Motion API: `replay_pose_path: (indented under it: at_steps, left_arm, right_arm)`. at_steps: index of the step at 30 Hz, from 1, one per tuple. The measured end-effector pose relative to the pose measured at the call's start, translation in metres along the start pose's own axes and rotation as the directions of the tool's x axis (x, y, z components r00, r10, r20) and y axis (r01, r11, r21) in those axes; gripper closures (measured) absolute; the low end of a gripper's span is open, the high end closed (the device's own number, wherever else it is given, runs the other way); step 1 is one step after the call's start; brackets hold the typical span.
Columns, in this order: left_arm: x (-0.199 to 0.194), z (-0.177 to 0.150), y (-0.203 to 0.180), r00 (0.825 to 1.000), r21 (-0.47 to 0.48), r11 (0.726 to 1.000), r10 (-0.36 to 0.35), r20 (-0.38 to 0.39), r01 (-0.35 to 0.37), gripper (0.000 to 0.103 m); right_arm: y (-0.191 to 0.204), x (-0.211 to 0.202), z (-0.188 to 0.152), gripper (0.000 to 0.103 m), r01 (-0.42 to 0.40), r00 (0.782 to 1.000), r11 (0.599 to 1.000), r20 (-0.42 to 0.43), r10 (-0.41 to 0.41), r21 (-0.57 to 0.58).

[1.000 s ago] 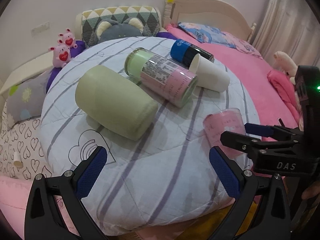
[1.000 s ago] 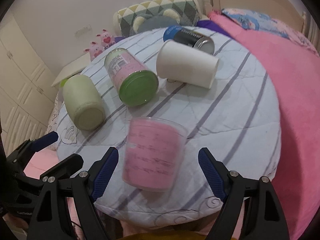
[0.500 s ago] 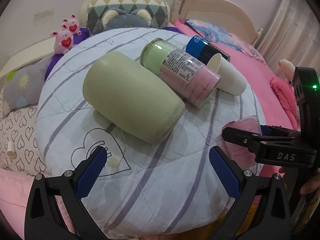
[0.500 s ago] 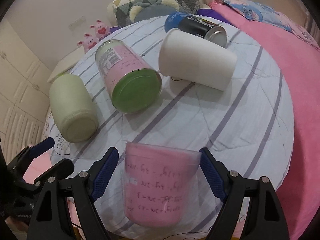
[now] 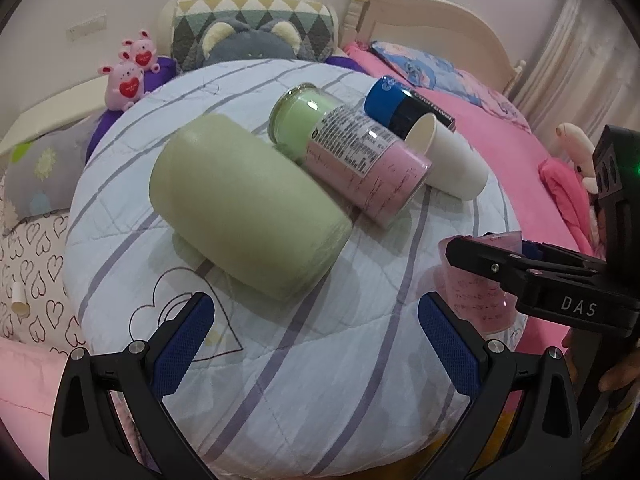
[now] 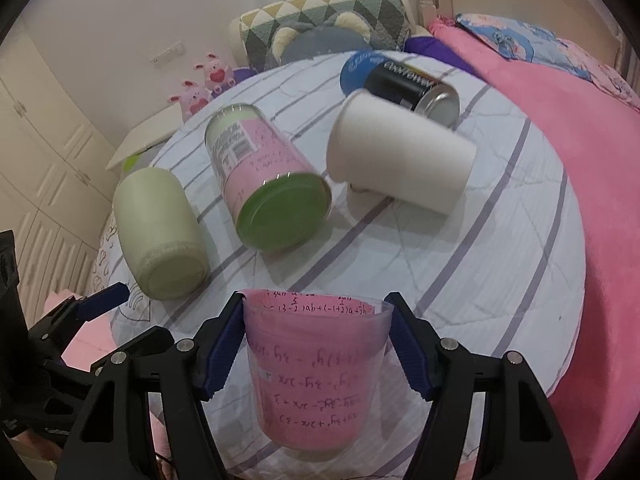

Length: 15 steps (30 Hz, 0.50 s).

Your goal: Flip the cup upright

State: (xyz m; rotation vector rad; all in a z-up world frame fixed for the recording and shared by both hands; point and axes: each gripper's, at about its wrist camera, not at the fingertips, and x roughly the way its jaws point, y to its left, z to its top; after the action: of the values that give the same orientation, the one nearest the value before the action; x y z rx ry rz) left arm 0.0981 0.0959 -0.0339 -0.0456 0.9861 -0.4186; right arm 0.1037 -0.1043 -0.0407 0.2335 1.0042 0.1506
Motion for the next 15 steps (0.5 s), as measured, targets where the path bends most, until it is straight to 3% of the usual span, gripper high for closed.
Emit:
replay_pose_path:
  at_steps: [8, 15]
  left_arm:
    - [-0.007, 0.005, -0.016, 1.000, -0.013, 1.000, 0.016, 0.024, -0.016, 0.000]
    - [-0.004, -0.002, -0.026, 0.999, -0.034, 0.999, 0.038, 0.001, -0.038, 0.000]
  right_arm:
    - [-0.005, -0.015, 0.014, 0.033, 0.010, 0.992, 0.997, 0.123, 0.001, -0.081]
    - [-0.010, -0.006, 0.005, 0.033, 0.002, 0.990, 0.993, 0.138, 0.014, -0.114]
